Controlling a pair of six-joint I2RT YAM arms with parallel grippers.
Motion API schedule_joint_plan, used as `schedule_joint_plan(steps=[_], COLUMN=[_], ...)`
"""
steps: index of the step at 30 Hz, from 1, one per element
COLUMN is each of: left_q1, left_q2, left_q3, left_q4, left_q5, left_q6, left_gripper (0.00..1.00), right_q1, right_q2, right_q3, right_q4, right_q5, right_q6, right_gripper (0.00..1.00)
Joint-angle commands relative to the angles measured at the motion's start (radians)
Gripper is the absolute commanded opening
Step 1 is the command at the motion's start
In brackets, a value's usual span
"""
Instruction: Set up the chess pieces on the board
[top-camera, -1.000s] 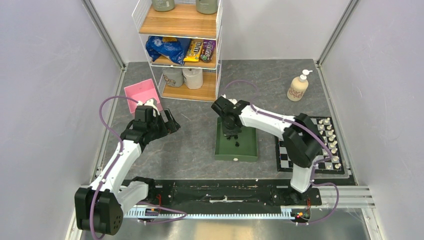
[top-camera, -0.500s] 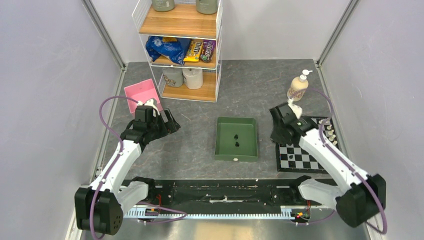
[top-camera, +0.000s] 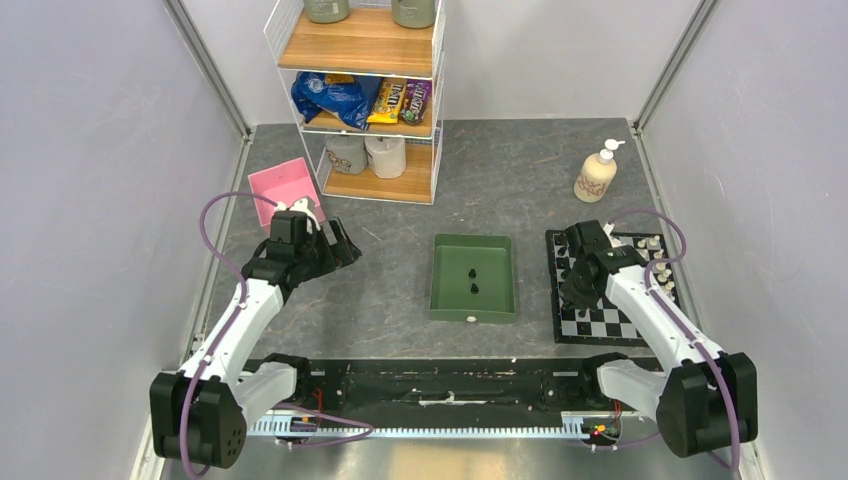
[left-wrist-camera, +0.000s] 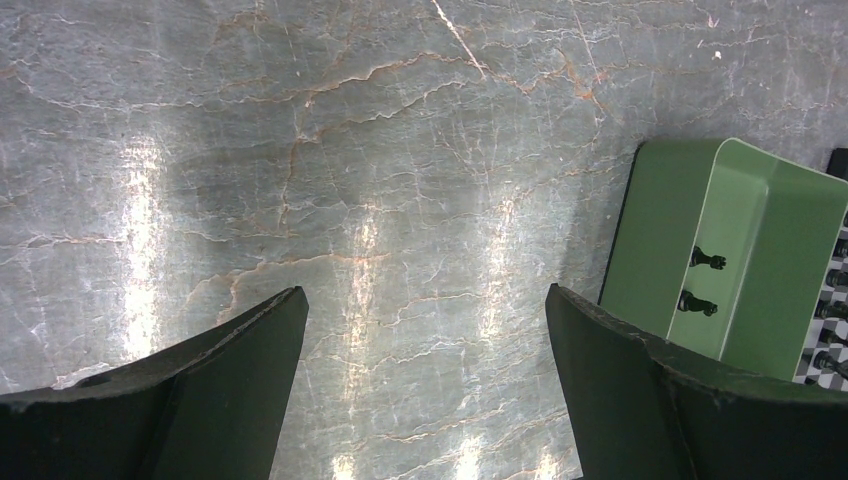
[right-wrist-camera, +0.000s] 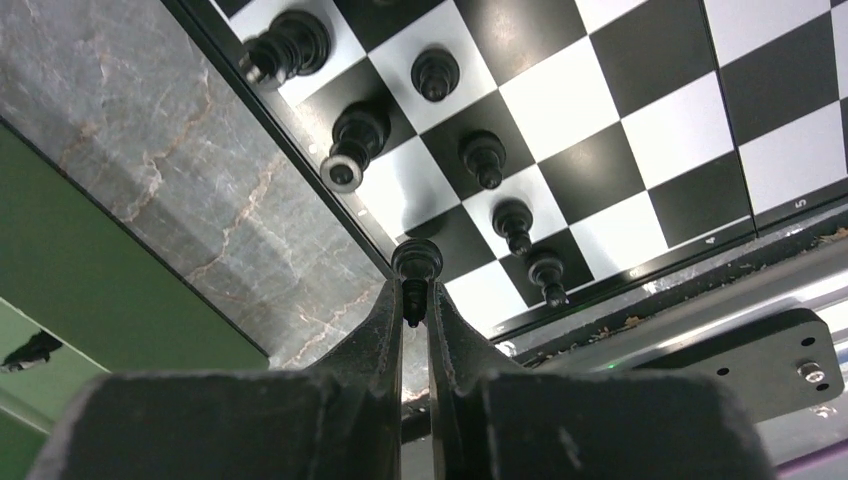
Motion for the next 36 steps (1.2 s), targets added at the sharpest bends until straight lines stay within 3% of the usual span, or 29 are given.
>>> schedule_joint_plan(steps=[1,25,36], left_q1=[-0.002,-0.001,-0.002], left_q2=[-0.003,-0.002,0.005], left_q3=[0.024,0.025,0.028], left_q4=[0.027,0.027,0.027], left_q5=[0.025,0.014,0.023], left_q6=[-0.015,-0.016,-0.020], left_gripper=[0.96,0.96,0.96], right_q1=[-0.034,-0.102,-0.101], right_q2=[0.026,0.109,0.019], right_q3=[0.009,-0.009,0.072], right_q4=[0.075,0.133,0.068], right_q5=[-0.015,-0.035,-0.082], right_q6=[-0.027,-0.041,-0.106], right_gripper=[0.14,0.15,0.42])
